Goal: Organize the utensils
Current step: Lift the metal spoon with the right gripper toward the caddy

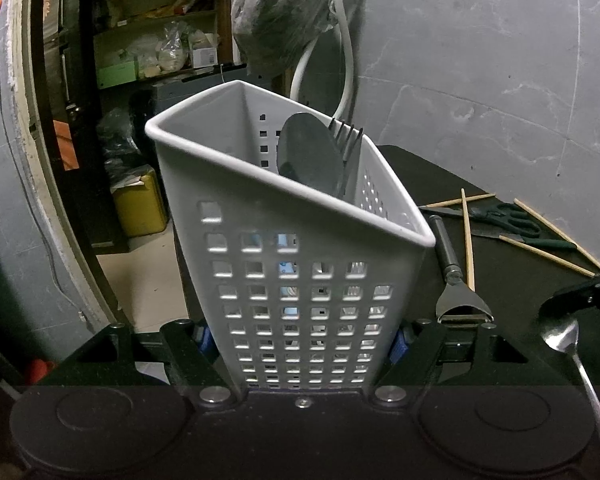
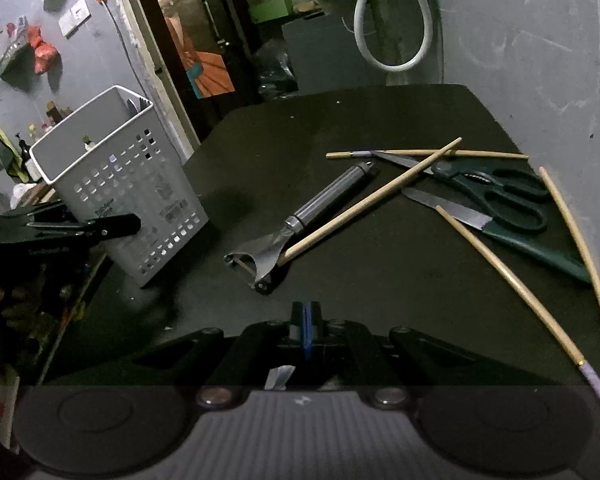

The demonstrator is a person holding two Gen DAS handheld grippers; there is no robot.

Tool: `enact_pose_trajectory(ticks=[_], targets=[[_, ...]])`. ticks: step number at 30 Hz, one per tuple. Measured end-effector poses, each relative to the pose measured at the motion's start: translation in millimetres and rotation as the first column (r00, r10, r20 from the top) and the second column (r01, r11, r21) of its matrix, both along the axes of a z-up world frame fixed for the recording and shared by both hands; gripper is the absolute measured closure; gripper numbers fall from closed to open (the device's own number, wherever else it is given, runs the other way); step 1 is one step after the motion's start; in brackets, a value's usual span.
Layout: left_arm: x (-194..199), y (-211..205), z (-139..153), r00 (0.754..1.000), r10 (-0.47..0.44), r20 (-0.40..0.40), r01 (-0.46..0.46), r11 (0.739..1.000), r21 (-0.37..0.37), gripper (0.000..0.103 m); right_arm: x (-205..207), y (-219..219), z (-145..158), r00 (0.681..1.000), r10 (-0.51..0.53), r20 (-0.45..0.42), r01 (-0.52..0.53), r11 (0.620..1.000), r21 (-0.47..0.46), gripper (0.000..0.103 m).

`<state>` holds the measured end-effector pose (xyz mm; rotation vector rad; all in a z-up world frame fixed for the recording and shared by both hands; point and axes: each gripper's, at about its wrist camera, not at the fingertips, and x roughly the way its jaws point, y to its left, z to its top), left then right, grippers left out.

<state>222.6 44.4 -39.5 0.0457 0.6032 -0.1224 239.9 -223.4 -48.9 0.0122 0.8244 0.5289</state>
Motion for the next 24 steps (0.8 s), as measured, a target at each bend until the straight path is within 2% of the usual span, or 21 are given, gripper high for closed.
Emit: enact_pose_trajectory(ticks=[2, 3, 5, 9, 15, 24], targets=[[1, 0, -1, 1.0, 0.0, 0.001, 0.0, 1.0, -0.003, 0.027, -4, 10, 7, 0.999, 0.012, 0.033, -0.009, 0.995, -0.1, 0.102], [1, 0, -1, 1.0, 0.001, 0.002, -0.001, 1.0, -0.003, 0.027, -8, 21, 11, 0.998, 0.027, 0.057, -0.015, 0.981, -0.194, 0.102], [2, 0, -1, 1.0, 0.002, 0.004, -0.002, 1.0, -0.006, 0.027, -13, 37, 14, 0.996, 0.056, 0.075, -0.03, 0.952, -0.305, 0.102], [3, 1, -2, 1.0, 0.001, 0.005, -0.001, 1.0, -0.009, 0.027, -23, 67, 7, 0.992, 0.103, 0.067, -0.062, 0.892, -0.448, 0.103], [3, 1, -2, 1.0, 0.0, 0.006, 0.0, 1.0, -0.009, 0.027, -32, 83, 6, 0.992, 0.1, 0.077, -0.05, 0.869, -0.492, 0.103], [2, 1, -3, 1.0, -0.001, 0.006, 0.001, 1.0, -0.011, 0.027, -33, 80, 3, 0.998, 0.047, 0.048, -0.018, 0.882, -0.47, 0.101]])
